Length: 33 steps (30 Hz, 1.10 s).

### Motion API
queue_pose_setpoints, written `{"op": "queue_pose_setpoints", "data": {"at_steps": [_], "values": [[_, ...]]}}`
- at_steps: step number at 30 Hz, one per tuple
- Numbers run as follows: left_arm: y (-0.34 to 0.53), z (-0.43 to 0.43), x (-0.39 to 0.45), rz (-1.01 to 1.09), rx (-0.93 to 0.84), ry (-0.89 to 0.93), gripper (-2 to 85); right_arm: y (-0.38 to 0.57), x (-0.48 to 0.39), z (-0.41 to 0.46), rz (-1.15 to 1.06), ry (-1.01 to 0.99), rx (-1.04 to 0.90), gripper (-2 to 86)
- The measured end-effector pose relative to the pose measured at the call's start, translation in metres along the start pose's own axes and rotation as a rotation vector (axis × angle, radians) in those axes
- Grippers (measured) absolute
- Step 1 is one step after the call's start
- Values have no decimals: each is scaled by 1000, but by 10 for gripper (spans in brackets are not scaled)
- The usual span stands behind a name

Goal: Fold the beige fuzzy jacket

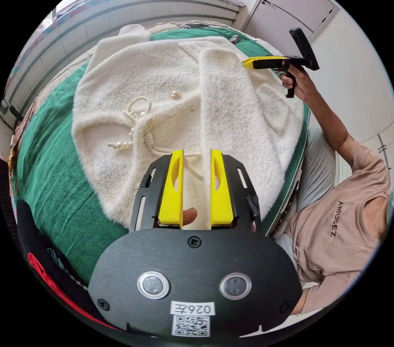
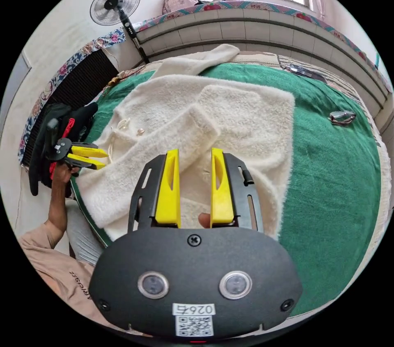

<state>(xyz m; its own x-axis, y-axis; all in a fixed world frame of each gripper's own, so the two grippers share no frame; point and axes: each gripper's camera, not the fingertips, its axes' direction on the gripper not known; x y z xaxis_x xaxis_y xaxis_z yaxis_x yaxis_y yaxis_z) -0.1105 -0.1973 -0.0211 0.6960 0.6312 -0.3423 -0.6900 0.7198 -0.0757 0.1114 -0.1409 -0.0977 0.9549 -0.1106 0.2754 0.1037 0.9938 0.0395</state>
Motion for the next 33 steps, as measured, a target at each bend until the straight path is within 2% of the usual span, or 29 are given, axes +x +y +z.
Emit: {"op": "queue_pose_setpoints", "data": {"at_steps": [2,4,6,8,11,13,15,16,18,20,22,23,25,26,28,33], "values": [[-4,7,-1,31,-66,16,105,-9,11,15,32,-61,-50,89],[-8,10,-4,69,-96,111,77,-17,13,26,-6,-33,-99,59],[-9,-4,-11,60,-39,122,32,-22,7,11,-50,-18,-3,1],[-4,-22,-16,46,43,89,8,-23,0,-11,-85,-15,121,-6],[10,-47,-30,15,166,134,-2,-25,-8,-32,-132,126,260,0],[15,-50,-34,82,202,272,-5,-32,-3,-22,-132,194,205,13],[11,-36,-38,153,117,435,-8,-44,14,0,-73,170,11,29],[9,-29,-39,147,67,435,-8,-45,18,1,-56,172,-5,30],[-1,6,-44,91,-179,362,-9,-47,21,-10,-37,195,42,29],[-3,6,-53,62,-178,443,-9,-47,12,-22,-75,217,101,19],[-3,2,-54,80,-171,434,-10,-45,-2,-28,-168,179,157,0],[-2,0,-53,85,-165,420,-10,-47,-12,-21,-246,145,125,-4],[0,-9,-49,112,-152,386,-10,-55,-19,12,-327,176,-115,-8],[2,-19,-45,143,-131,343,-9,-59,-17,34,-334,238,-244,-10],[9,-41,-45,158,-47,269,-9,-64,-11,29,-291,218,-198,-11],[23,-114,-116,-42,518,331,-7,-69,7,-39,-204,257,121,-9]]}}
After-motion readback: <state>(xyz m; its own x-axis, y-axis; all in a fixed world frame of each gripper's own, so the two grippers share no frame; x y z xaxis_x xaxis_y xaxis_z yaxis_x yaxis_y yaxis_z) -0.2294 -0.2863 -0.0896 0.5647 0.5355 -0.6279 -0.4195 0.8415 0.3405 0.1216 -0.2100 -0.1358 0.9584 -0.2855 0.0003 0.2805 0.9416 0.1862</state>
